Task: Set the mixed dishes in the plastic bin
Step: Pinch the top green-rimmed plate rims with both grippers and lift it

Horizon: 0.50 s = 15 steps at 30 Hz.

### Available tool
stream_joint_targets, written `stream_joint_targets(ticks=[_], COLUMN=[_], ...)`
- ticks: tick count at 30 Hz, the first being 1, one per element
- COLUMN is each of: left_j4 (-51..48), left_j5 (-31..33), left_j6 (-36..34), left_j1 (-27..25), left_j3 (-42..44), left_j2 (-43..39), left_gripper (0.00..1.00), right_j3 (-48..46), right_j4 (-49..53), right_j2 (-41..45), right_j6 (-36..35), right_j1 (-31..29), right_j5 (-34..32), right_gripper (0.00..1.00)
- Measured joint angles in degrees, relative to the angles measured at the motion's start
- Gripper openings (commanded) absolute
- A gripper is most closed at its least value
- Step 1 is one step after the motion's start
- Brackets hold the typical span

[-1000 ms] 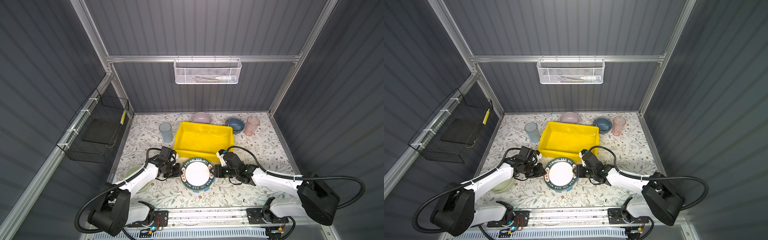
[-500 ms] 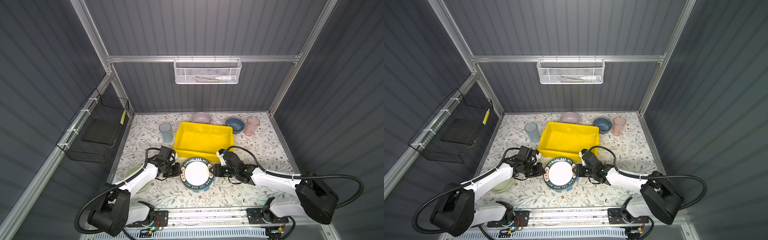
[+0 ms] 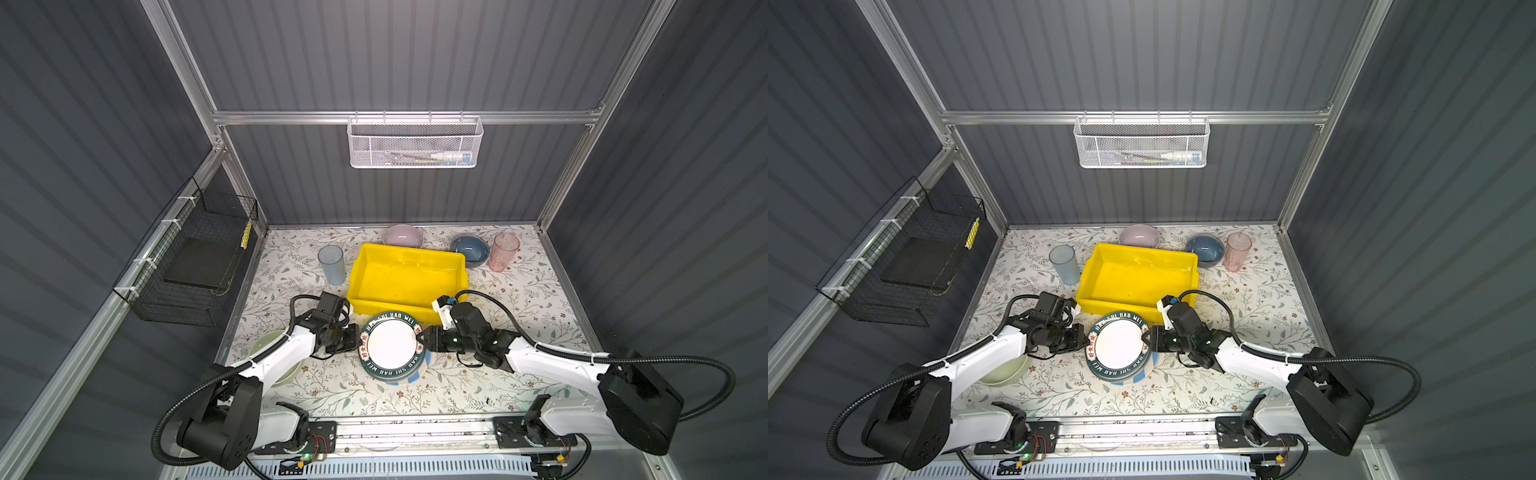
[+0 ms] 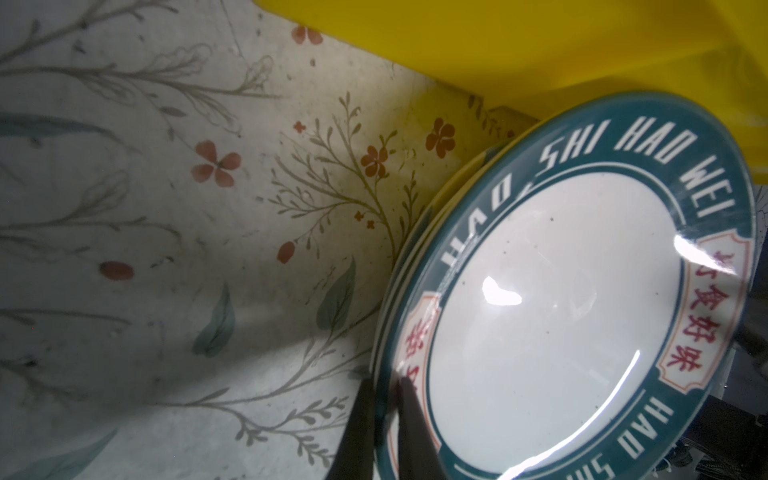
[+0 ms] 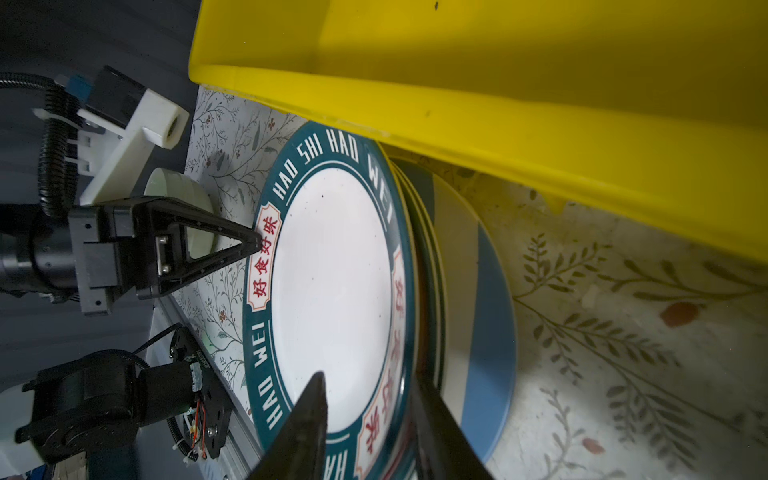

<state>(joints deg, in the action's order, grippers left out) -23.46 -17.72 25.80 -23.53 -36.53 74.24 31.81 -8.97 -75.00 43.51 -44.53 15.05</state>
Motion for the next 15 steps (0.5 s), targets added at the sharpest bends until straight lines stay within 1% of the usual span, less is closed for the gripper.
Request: stream_joint_targets(ticks=[9,15], left_j4=[1.11,1.92], left_j5=[-0.13,-0.31], left_j6=[-0.04,-0.04], left_j1=[-0.02,-0.02], left_j3=[0.28,0.68], left_j2=[-0.59,-0.72], left_gripper=[0.09,0.08], right_j3=[0.15,1.14], right_j4=[-2.03,-1.70], right_j2=[-3.91,-5.14], right_j6=[1.55,2.47], right_j1=[-0.04,-0.09], right_j5=[-0.02,-0.48], right_gripper=[0.28,0.20])
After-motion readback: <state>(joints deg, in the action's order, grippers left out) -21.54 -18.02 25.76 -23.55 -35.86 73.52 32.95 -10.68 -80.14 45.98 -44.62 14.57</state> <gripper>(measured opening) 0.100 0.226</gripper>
